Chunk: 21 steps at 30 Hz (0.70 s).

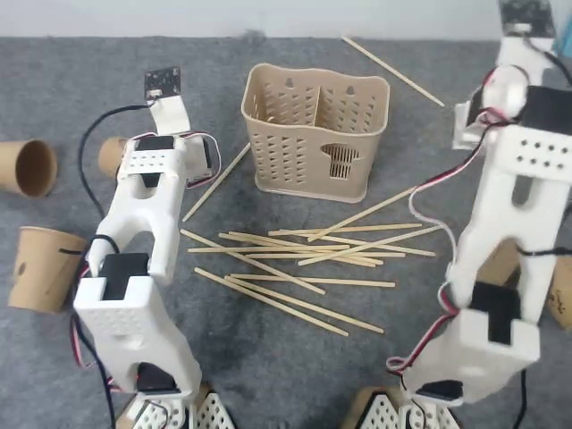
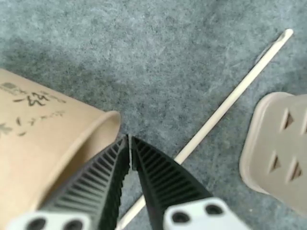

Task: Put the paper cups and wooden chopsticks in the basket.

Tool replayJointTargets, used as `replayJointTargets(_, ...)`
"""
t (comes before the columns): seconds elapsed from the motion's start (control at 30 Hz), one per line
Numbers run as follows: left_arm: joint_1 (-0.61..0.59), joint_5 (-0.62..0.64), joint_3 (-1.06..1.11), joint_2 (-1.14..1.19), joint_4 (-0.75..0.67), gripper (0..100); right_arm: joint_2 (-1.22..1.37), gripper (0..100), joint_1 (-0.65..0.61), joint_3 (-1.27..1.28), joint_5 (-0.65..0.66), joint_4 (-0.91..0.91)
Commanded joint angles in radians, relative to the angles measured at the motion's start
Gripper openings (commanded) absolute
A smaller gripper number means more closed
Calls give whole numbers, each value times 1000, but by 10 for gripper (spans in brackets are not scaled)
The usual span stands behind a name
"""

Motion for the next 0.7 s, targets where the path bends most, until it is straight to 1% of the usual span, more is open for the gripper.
replayJointTargets(0.0, -5, -2, -22, -9, -15, 16, 68, 115, 59, -5, 25, -67)
replayJointTargets(0.1, -5, -2, -22, -9, -15, 16, 159, 115, 64, -5, 25, -147)
replayJointTargets(0.23, -5, -2, -21, -9, -15, 16, 259, 115, 61, -5, 31, -348)
replayJointTargets(0.47, -5, -2, -21, -11, -15, 16, 475, 114, 62, -5, 155, -823)
replayJointTargets(0.57, -5, -2, -21, -11, -15, 16, 562, 114, 41, -6, 207, -980)
replayJointTargets(0.67, -5, -2, -21, -11, -15, 16, 627, 114, 21, -6, 238, -1069)
